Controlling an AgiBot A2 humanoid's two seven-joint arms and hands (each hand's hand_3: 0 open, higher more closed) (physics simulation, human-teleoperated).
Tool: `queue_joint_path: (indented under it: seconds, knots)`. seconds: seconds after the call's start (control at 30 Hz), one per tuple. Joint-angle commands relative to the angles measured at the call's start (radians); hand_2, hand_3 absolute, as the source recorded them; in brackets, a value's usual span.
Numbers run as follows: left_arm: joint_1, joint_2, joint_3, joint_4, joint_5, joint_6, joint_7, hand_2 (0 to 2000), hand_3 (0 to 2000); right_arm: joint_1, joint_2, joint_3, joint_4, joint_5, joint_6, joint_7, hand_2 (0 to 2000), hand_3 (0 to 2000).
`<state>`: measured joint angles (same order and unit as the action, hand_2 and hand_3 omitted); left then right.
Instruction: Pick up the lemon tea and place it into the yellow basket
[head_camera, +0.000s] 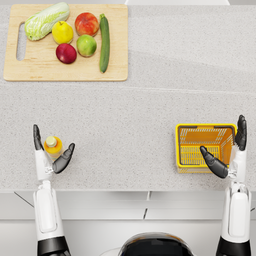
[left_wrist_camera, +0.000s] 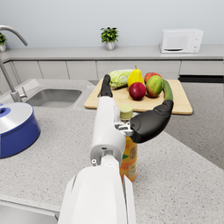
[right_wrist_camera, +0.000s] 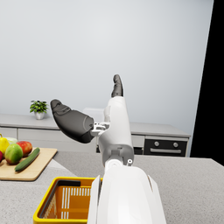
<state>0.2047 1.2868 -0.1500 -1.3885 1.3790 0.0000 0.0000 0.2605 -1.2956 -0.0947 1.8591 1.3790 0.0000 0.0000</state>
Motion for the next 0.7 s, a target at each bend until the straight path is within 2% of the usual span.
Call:
queue_joint_path:
  seconds: [0.03,0.2,0.33,0.37,0.4,0.53,0.63,0.7]
  knots:
    - [0.044,0.001,0.027,0.157,0.000,0.001,0.000,0,0,0.007,-0.001,0.005,0.019,0.000,0.000,0.000,0,0]
    - [0.082,0.010,0.026,0.287,0.000,0.002,0.000,0,0,-0.005,-0.008,0.014,0.016,0.000,0.000,0.000,0,0]
    - [0.090,0.016,0.011,0.301,0.000,0.001,0.000,0,0,-0.014,-0.014,0.024,0.013,0.000,0.000,0.000,0,0]
    - [0.084,0.018,0.009,0.285,0.000,0.001,0.000,1361,327,-0.017,-0.015,0.024,0.012,0.000,0.000,0.000,0,0]
    - [0.095,0.020,0.012,0.314,0.000,0.000,0.000,2000,653,-0.019,-0.017,0.027,0.012,0.000,0.000,0.000,0,0]
    - [0.077,0.025,0.013,0.249,0.001,0.010,-0.001,2000,1960,-0.030,-0.022,0.037,0.007,0.000,0.000,0.000,0,0]
    - [0.078,0.032,0.021,0.191,0.001,-0.011,-0.006,2000,2000,-0.032,-0.026,0.073,0.005,0.000,0.000,0.000,0,0]
    - [0.088,0.035,0.054,0.114,0.001,-0.055,-0.001,2000,2000,-0.019,-0.031,0.103,0.003,0.000,0.000,0.000,0,0]
